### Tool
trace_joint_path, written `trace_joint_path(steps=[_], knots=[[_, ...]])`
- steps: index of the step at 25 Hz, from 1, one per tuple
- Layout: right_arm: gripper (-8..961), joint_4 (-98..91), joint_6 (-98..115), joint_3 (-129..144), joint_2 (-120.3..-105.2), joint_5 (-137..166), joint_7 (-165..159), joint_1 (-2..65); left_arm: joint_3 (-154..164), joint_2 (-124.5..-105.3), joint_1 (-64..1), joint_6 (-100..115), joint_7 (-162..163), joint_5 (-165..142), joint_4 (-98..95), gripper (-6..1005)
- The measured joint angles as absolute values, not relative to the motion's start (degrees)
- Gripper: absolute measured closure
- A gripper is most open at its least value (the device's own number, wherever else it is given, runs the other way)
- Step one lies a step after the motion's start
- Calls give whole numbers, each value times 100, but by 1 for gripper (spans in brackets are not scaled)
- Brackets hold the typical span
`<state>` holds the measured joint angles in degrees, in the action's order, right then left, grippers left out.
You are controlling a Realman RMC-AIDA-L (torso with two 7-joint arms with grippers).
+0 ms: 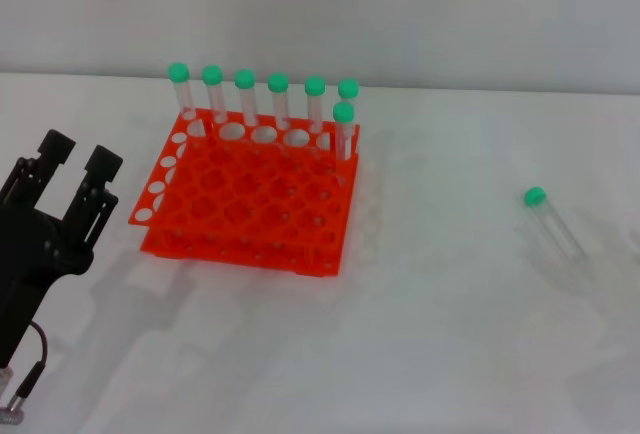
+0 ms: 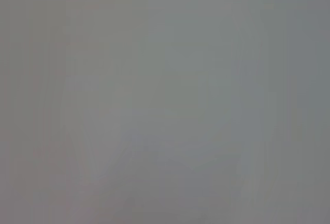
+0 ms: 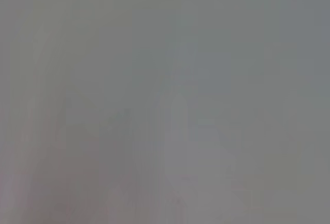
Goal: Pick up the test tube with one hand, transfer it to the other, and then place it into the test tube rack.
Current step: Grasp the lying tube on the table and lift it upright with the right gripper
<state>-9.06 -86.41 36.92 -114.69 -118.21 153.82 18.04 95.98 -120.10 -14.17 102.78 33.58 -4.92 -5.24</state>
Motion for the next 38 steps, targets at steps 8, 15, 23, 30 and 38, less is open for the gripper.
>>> trace_joint_path(steps=[8,15,23,30,38], knots=[[95,-906,-8598,3674,-11453,-11821,15368,1841,9588,-12006,-1492,10214,3340,-476,-631,398],[96,-906,-8323,3702,-11452,-11779,15351,1995,9595,-12005,-1464,10204,3324,-328,-622,401],[95,-1515,-8051,3730,-11441,-11478,14740,1879,9594,-12006,-1492,10156,3322,-324,-607,404],[96,-3523,-6993,3839,-11465,-9681,12083,1802,9590,-12006,-1423,10137,3307,-323,-563,407],[95,-6147,-6946,4738,-11476,-7365,8843,1791,9599,-12004,-1369,10079,3234,-324,-561,411]])
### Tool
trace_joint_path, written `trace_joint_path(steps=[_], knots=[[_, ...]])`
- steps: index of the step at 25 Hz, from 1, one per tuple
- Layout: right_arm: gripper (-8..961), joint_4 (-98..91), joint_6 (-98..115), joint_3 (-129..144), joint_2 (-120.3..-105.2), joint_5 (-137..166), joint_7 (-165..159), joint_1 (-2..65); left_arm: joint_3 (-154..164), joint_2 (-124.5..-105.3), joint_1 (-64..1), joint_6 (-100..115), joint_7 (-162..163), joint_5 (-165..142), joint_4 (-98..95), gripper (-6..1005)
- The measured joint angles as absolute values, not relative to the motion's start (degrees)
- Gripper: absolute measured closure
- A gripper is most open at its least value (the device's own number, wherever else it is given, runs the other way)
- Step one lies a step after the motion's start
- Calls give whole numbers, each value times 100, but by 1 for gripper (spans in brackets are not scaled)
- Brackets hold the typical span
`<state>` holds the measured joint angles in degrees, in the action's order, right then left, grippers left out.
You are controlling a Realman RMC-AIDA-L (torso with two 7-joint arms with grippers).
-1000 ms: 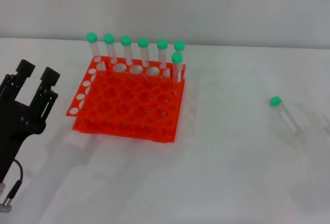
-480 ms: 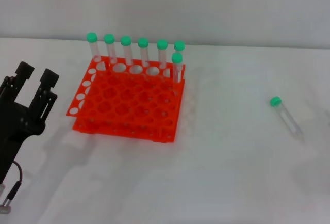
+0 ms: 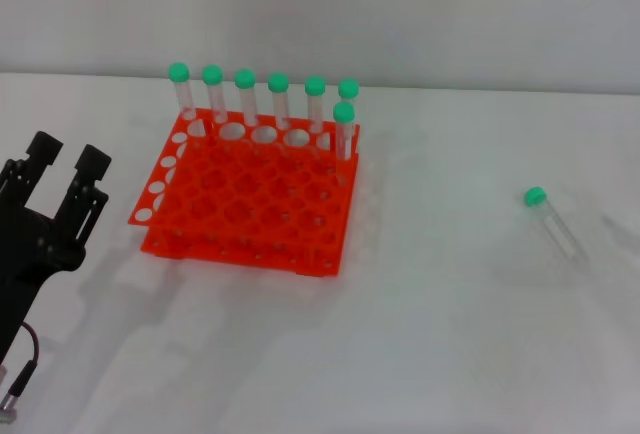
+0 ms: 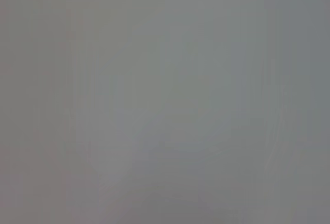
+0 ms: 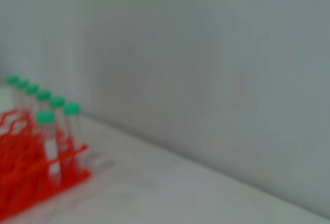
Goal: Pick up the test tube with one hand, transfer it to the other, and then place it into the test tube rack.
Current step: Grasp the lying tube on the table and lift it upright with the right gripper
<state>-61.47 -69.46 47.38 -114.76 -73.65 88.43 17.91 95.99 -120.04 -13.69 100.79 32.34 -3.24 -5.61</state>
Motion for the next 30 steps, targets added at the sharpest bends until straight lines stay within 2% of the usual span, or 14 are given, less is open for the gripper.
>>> trace_joint_path(steps=[7,12,17,25,30], knots=[[96,-8054,-7169,6111,-11482,-5012,6301,1930,9621,-11997,-1405,9885,3127,-326,-563,414],[96,-8694,-7200,7186,-11501,-3740,4651,2134,9631,-11997,-1386,9580,2889,-335,-563,416],[95,-8479,-7246,7626,-11524,-3159,3891,2537,9632,-11997,-1420,9215,2849,-327,-563,418],[99,-7148,-7256,7856,-11527,-3050,3620,3454,9633,-11997,-1474,8987,2529,-334,-570,422],[261,-6551,-7163,7860,-11532,-2849,3608,3846,9633,-11997,-1503,8958,2507,-325,-582,424]])
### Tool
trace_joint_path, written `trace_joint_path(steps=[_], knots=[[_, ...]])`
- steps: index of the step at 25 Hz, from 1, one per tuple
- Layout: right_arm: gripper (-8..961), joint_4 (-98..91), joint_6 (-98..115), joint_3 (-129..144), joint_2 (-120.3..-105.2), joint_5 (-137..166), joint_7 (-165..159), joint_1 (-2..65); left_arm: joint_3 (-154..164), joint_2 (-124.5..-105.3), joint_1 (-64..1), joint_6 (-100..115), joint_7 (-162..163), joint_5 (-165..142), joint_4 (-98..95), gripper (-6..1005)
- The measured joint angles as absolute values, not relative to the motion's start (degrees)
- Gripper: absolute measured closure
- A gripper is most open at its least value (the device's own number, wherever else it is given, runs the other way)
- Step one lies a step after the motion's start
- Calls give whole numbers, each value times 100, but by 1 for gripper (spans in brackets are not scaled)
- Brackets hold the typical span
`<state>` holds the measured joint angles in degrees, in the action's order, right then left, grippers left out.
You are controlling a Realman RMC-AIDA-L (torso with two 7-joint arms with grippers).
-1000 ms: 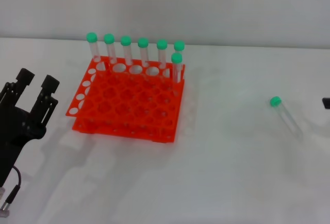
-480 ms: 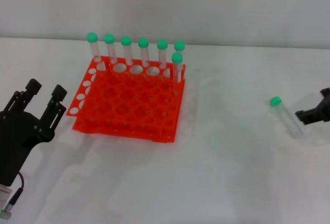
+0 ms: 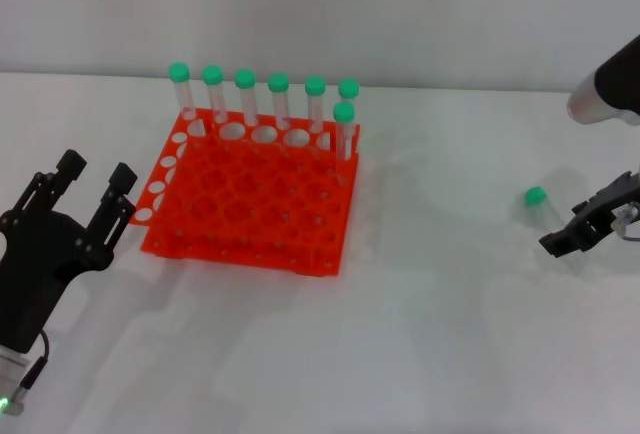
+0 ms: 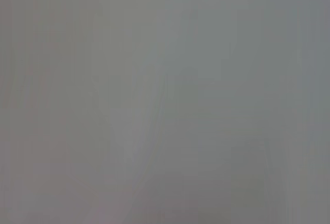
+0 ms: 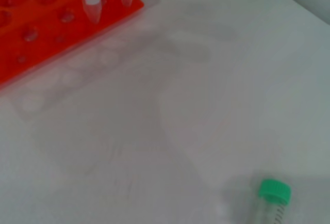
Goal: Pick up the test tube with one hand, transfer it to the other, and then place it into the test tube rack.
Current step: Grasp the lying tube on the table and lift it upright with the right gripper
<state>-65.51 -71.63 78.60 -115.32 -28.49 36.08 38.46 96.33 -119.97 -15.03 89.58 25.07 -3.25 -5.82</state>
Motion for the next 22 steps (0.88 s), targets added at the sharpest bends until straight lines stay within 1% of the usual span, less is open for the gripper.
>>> trace_joint_path(steps=[10,17,22], knots=[[316,-5924,-6997,7744,-11524,-2587,3572,4153,9632,-11997,-1637,8872,2505,-324,-580,429],[356,-5865,-6986,7741,-11522,-2477,3462,4204,9632,-11997,-1720,8693,2504,-351,-600,432],[541,-5677,-6998,7749,-11529,-2473,3455,4312,9632,-11997,-1729,8655,2457,-347,-616,434]])
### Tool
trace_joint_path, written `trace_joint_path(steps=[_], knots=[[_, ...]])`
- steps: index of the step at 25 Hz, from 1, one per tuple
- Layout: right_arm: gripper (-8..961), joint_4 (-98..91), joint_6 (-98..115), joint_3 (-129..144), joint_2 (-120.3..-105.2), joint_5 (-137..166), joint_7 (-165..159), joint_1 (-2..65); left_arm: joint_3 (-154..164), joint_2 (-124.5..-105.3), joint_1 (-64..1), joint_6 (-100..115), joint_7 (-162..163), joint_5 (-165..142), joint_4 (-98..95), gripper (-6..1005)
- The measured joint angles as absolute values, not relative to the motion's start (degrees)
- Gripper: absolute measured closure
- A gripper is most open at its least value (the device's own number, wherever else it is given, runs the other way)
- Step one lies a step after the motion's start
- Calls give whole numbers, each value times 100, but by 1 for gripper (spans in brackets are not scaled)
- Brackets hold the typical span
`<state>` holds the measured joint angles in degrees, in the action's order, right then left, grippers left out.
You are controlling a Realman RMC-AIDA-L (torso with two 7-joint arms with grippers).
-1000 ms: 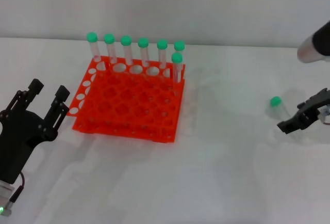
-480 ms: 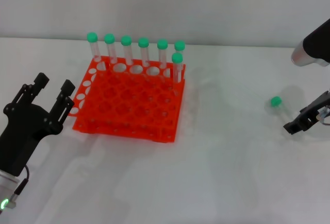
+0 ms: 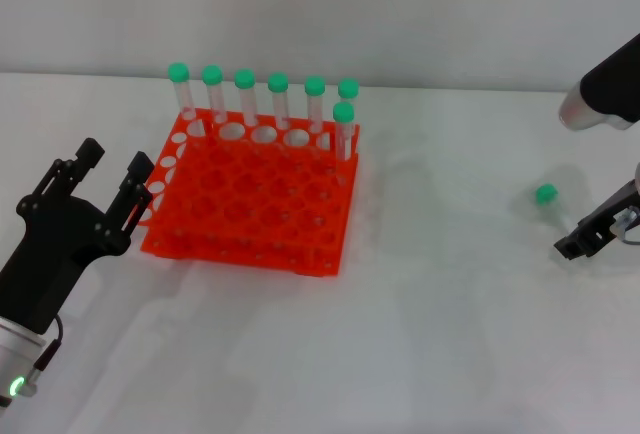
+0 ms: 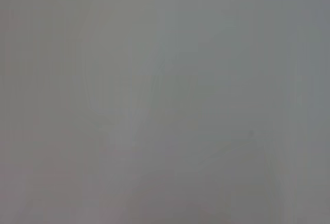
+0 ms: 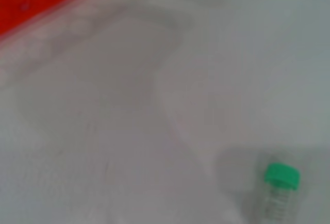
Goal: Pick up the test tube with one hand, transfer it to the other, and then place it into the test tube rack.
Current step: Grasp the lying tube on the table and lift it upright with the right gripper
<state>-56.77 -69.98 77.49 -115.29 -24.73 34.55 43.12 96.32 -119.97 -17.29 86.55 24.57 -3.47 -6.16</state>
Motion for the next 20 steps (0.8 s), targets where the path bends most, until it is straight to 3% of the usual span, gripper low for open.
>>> trace_joint_path(steps=[13,20], knots=[[569,-5326,-6989,7757,-11522,-2459,3459,4513,9632,-11997,-1741,8655,2452,-350,-619,440],[726,-5204,-7007,7785,-11520,-2461,3494,4581,9632,-11997,-1751,8657,2452,-365,-615,443]])
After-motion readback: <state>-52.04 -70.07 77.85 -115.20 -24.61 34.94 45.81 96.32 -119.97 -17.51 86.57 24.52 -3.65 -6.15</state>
